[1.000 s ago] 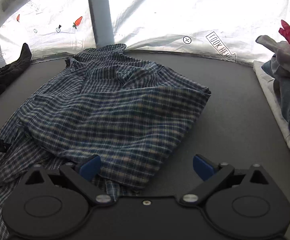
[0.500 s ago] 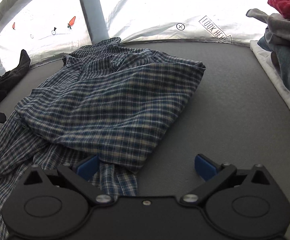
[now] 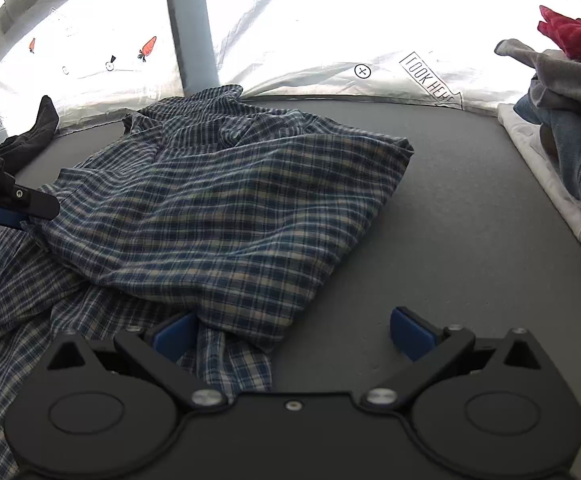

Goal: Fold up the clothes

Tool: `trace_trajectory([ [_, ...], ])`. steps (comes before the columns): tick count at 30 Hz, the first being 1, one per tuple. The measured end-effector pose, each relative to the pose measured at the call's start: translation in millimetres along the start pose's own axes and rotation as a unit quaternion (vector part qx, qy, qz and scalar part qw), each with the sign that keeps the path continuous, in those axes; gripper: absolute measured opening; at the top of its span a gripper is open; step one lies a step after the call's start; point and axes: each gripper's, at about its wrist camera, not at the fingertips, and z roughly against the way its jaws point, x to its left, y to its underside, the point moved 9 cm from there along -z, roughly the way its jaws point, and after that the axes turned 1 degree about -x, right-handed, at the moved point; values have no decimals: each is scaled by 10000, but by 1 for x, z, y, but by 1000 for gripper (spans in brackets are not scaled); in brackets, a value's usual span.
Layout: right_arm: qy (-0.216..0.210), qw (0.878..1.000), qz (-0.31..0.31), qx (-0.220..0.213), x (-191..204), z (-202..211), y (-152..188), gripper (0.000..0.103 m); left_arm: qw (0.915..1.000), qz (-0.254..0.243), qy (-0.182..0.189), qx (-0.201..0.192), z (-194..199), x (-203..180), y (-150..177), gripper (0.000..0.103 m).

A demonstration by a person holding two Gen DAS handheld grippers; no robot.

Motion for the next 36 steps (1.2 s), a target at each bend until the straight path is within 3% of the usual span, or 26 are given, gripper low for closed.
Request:
trace_trajectory([
  [4, 43, 10000, 48, 55, 1, -1, 0, 103, 9999, 106, -28, 83, -9, 3, -1, 46],
  [5, 45, 9999, 48, 104, 0, -1, -1, 103, 10000, 83, 11, 21, -9, 3, -3, 33],
  [6, 39, 9998, 45, 163, 0, -2, -1, 103, 10000, 59, 35, -38, -8, 3, -5, 25],
  [8, -3, 9996, -24, 263, -1, -1, -1, 103, 9999, 13, 48, -163, -4, 2, -9, 17],
  [17, 78, 9984, -3, 562, 9, 20, 14, 103, 9962, 95, 135, -859, 39, 13, -45, 14],
  [23, 224, 9985, 170, 473, 30, 36, 10, 103, 9894, 228, -2, -1434, 75, 41, -86, 14],
  [31, 470, 9975, 154, 506, 61, 44, 11, 103, 9833, 707, -510, -1598, 92, 127, -107, 14],
  [36, 857, 9950, 43, 515, 70, 45, 8, 103, 9784, 1265, -511, -1553, 94, 185, -116, 14],
])
